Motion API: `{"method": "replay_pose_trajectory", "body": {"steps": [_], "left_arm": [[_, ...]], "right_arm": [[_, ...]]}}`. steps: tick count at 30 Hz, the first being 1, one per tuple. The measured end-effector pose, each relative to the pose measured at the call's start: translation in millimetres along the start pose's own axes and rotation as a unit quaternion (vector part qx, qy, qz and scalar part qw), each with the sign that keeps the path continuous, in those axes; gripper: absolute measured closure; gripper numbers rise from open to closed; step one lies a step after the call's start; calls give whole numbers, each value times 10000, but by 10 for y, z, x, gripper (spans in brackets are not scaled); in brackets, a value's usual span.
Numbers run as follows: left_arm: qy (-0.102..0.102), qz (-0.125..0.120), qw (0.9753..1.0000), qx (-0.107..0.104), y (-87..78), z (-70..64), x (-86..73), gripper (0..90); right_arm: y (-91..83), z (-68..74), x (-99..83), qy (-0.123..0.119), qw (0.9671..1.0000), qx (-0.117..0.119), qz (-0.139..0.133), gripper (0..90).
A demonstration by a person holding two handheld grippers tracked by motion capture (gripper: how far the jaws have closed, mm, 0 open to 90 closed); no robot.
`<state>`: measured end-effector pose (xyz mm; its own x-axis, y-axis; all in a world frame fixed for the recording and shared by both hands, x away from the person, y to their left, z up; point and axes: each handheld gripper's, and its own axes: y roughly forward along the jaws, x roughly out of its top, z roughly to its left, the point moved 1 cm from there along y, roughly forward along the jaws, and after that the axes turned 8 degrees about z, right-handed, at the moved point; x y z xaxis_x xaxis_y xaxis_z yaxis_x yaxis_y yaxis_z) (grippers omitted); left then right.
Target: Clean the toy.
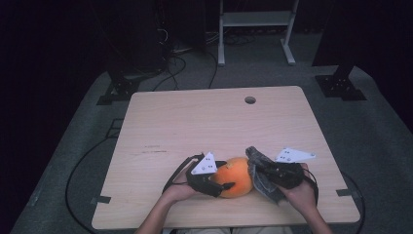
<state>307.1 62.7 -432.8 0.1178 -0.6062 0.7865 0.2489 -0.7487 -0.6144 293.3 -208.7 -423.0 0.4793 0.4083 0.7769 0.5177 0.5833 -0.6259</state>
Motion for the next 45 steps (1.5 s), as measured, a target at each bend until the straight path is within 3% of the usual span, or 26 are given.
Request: {"method": "replay_pose_trajectory", "body": {"steps": [2, 4, 7, 9, 12, 14, 16, 18, 20, 22, 26, 28, 32, 38, 41, 43, 45], "left_arm": [[28, 38, 10000, -49, -16, 13, -19, 277], [25, 69, 9999, -92, -38, 34, -43, 277], [-14, 126, 9999, -111, -59, 56, -61, 277], [-18, 151, 9998, -112, -65, 57, -63, 278], [33, 174, 9997, -147, -79, 52, -73, 278], [72, 196, 9996, -176, -102, 53, -88, 278], [55, 167, 9997, -193, -113, 62, -107, 278], [45, 169, 9996, -206, -110, 71, -106, 277], [31, 189, 9996, -208, -101, 72, -99, 276], [17, 177, 9996, -203, -105, 75, -101, 275], [-26, 154, 9997, -202, -122, 86, -120, 274], [-17, 164, 9997, -201, -129, 87, -123, 272], [-30, 144, 9996, -230, -132, 97, -137, 272], [-40, 126, 9997, -226, -118, 88, -133, 271], [-2, 128, 9996, -233, -100, 62, -120, 269], [124, 134, 9994, -297, -67, 15, -98, 266], [308, 186, 9988, -320, -35, -39, -66, 265]], "right_arm": [[-15, 51, 38, 37, 9996, 220, -196, 777], [35, 60, 37, 90, 9992, 353, -181, 776], [118, -40, -24, 462, 9968, 620, -210, 775], [162, -85, -65, 548, 9973, 474, -64, 775], [181, -146, -113, 755, 9962, 433, 52, 776], [148, -155, -112, 778, 9964, 330, 20, 776], [104, -142, -94, 848, 9950, 485, -182, 775], [116, -112, -84, 763, 9948, 656, -171, 774], [167, -107, -108, 742, 9953, 624, -56, 774], [188, -147, -124, 884, 9938, 675, 7, 775], [252, -201, -177, 968, 9936, 463, 360, 774], [247, -209, -176, 1062, 9924, 556, 266, 775], [181, -160, -138, 983, 9937, 543, 27, 775], [238, -214, -165, 1127, 9913, 621, 286, 775], [206, -218, -152, 1139, 9914, 627, 152, 776], [134, -195, -118, 1173, 9904, 721, -104, 776], [53, -148, -65, 1023, 9903, 836, -420, 775]]}}
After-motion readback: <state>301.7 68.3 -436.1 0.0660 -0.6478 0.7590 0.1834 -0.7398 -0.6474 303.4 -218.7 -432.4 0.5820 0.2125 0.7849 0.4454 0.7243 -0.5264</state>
